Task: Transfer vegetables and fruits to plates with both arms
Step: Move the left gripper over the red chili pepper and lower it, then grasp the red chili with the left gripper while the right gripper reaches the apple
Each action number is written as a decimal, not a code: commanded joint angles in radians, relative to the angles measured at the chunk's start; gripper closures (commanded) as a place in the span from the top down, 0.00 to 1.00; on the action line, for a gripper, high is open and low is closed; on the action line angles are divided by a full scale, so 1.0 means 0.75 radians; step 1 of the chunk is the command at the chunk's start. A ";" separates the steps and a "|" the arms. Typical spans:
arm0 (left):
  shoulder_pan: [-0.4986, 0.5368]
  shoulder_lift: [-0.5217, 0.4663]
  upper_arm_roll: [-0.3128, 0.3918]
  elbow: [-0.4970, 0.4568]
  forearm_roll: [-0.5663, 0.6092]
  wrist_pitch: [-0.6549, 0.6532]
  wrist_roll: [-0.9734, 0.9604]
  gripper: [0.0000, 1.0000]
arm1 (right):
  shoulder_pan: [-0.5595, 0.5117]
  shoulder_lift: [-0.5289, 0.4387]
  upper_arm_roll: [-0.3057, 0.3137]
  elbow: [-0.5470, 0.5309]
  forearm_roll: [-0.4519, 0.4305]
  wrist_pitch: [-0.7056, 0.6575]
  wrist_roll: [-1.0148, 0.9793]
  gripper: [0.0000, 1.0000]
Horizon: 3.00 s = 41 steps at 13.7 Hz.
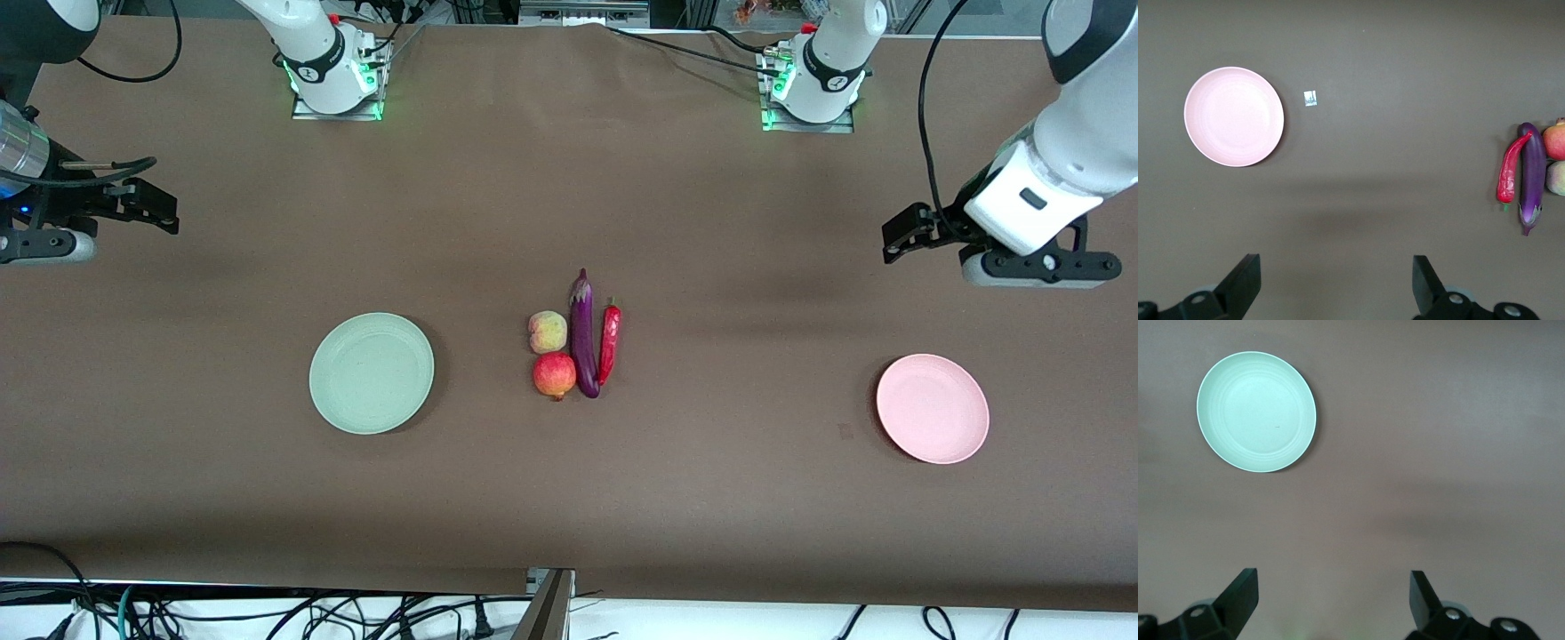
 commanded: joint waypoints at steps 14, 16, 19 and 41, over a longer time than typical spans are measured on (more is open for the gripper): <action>0.011 0.241 -0.015 0.102 -0.093 -0.086 0.015 1.00 | -0.011 0.057 0.001 0.086 0.016 -0.007 -0.043 1.00; -0.093 0.298 -0.013 0.112 -0.116 -0.080 -0.145 1.00 | -0.011 0.059 0.001 0.086 0.018 -0.005 -0.041 1.00; -0.308 0.452 -0.006 0.162 -0.093 0.079 -0.418 1.00 | -0.004 0.059 0.003 0.084 0.041 -0.001 -0.037 1.00; -0.865 1.006 0.225 0.211 0.052 0.759 -0.670 1.00 | 0.222 0.513 0.015 0.078 0.231 0.322 0.263 1.00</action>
